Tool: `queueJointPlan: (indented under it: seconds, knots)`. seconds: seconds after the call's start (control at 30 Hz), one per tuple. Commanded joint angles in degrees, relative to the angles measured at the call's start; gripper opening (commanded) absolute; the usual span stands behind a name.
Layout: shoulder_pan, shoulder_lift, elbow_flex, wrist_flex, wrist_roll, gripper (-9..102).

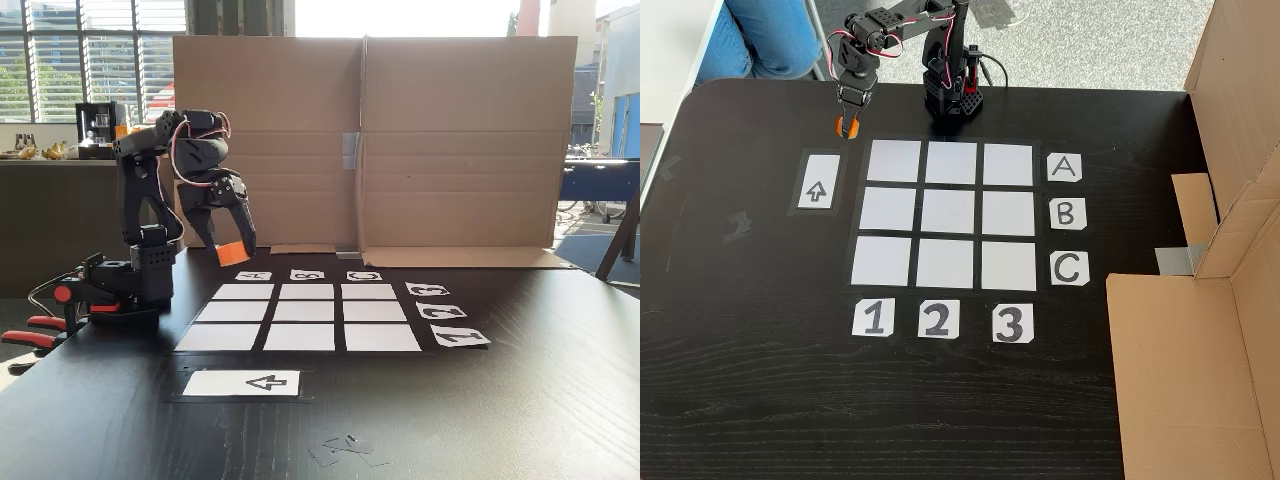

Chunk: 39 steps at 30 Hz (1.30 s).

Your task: Pick up the round, orange token and place it in the grid on square A2.

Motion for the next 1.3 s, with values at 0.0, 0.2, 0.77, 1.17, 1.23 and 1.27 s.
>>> queueJointPlan:
  seconds: [0.0,0.2,0.77,1.17,1.23,1.27]
  knots:
    - [-2.5,5.4,1.8,0.9,-2.7,-1]
    - [-6.7,11.1,8.1,1.2,-8.6,-1]
    - [-19.8,22.5,23.2,1.8,-27.3,-1]
    - [-26.5,27.2,38.4,1.4,-38.2,-1]
    - [-28.3,27.9,40.9,1.4,-39.1,-1]
    - [-29.4,28.0,41.7,1.3,-39.1,-1]
